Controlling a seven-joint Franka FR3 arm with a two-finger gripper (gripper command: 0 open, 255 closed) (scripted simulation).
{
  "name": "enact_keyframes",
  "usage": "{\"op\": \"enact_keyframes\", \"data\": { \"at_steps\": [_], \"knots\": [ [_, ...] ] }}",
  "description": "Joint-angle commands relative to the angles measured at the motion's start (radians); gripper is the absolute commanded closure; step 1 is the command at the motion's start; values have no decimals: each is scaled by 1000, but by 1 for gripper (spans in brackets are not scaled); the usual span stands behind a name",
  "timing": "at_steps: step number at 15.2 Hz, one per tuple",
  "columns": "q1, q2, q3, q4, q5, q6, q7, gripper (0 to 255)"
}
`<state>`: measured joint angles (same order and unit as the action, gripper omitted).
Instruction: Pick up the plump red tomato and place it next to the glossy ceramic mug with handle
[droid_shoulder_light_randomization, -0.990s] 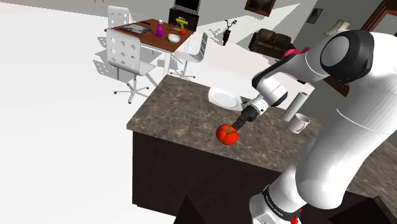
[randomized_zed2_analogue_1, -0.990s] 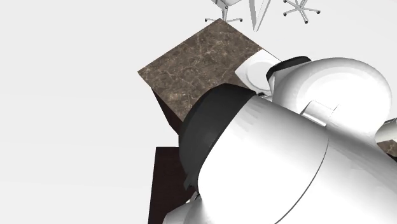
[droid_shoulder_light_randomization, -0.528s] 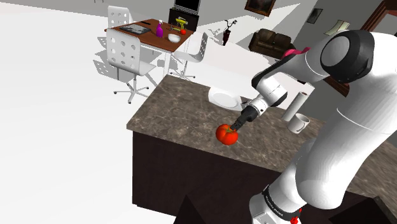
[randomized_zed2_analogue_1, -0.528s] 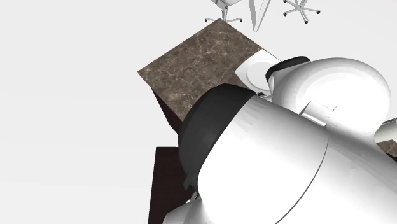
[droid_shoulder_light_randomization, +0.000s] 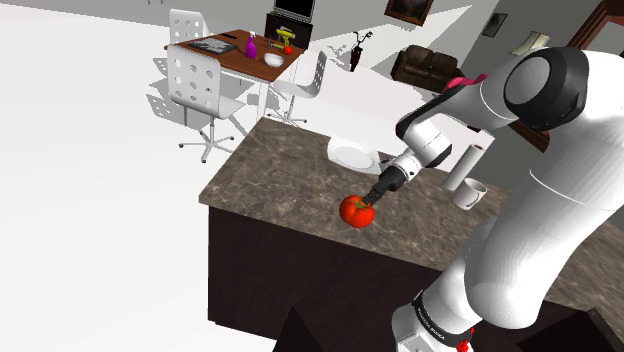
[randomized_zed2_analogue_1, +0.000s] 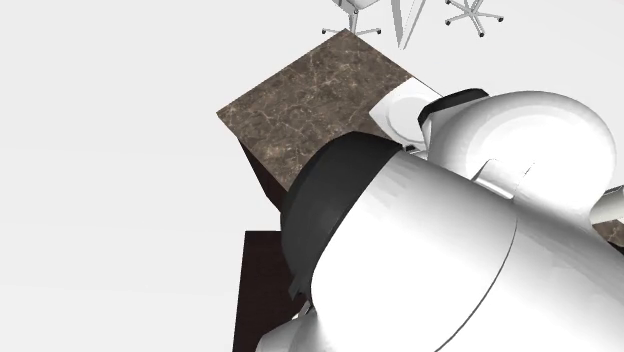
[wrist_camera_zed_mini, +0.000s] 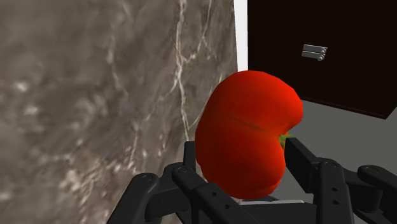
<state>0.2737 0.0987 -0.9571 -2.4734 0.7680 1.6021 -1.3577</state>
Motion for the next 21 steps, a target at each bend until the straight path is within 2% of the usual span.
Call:
{"op": "enact_keyframes", "data": {
  "at_steps": [1, 9, 21],
  "knots": [
    [1, 1, 1, -1, 1, 0, 0, 255],
    [7, -170, -7, -3, -92, 0, 145, 255],
    [-30, -368, 44, 26, -182, -45, 340, 255]
  ]
}}
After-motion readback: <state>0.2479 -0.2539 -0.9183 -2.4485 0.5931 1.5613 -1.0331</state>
